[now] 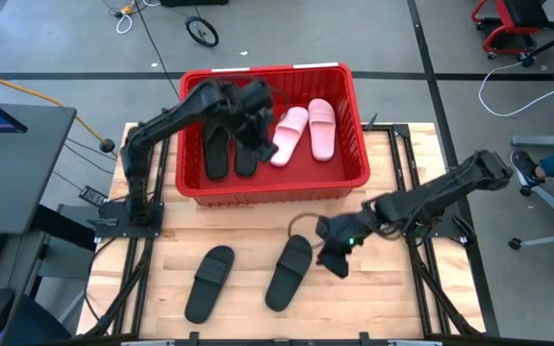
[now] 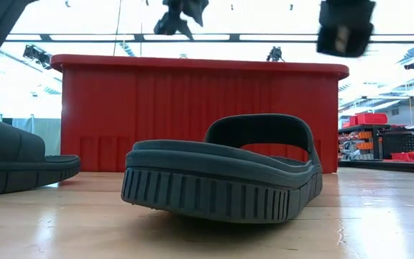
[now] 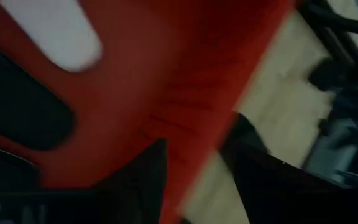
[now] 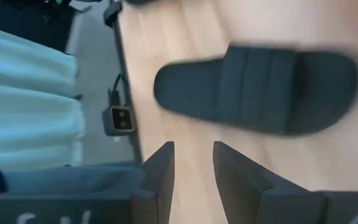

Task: Pick and place slides into bin
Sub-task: Put the left black slipper into the red container, then put the black slipper into the red container

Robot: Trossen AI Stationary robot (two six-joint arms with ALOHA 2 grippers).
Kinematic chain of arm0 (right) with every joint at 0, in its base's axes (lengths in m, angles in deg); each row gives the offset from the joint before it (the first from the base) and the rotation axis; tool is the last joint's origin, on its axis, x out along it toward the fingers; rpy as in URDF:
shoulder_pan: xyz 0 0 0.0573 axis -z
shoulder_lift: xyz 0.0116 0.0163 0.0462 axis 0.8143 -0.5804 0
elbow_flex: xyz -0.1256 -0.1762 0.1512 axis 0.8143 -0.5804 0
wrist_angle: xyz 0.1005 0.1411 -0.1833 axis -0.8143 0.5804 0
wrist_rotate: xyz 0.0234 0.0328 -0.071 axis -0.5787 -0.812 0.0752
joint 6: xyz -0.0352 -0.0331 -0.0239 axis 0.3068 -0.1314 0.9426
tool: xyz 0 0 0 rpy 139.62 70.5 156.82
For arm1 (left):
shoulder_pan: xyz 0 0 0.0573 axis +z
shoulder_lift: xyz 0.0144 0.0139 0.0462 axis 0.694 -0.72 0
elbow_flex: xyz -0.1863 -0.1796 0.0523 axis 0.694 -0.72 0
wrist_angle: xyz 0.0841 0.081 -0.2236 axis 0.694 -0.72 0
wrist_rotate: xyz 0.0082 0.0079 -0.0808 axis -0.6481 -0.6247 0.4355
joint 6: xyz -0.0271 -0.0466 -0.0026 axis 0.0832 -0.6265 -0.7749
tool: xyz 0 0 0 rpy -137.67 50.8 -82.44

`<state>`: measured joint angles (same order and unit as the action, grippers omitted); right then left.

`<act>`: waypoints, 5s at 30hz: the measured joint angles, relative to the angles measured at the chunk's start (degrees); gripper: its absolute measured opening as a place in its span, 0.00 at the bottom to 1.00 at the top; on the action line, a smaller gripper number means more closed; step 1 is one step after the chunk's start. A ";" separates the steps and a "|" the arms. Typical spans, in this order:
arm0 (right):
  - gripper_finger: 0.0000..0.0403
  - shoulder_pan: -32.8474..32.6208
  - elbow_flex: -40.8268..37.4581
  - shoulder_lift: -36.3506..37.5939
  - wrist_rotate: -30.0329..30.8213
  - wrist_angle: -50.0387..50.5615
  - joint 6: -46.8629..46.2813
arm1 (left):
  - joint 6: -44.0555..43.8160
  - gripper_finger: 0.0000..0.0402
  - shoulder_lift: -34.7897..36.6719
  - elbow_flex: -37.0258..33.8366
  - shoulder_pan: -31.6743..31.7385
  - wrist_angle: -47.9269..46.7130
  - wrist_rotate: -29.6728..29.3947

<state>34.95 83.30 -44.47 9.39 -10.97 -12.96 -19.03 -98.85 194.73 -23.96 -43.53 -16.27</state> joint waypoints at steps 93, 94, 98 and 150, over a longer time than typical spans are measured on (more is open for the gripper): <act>0.29 -2.16 -9.38 0.90 9.66 -11.28 -4.34 | -49.87 0.03 -7.63 0.59 -52.76 -6.71 -35.27; 0.29 -1.72 -9.38 0.98 9.68 -11.34 -4.36 | -45.03 0.03 -6.31 0.59 -51.44 -5.74 -38.37; 0.29 -0.60 -9.38 1.05 9.61 -12.34 -4.43 | -29.91 0.03 -2.16 0.76 -44.43 -5.94 -47.40; 0.25 33.49 -9.38 30.91 3.56 -25.49 16.09 | 39.68 0.47 0.40 -35.12 -1.85 6.00 -22.85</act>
<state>68.44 73.92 -13.55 12.95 -36.46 3.13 20.66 -98.45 159.61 -25.82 -37.53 -39.12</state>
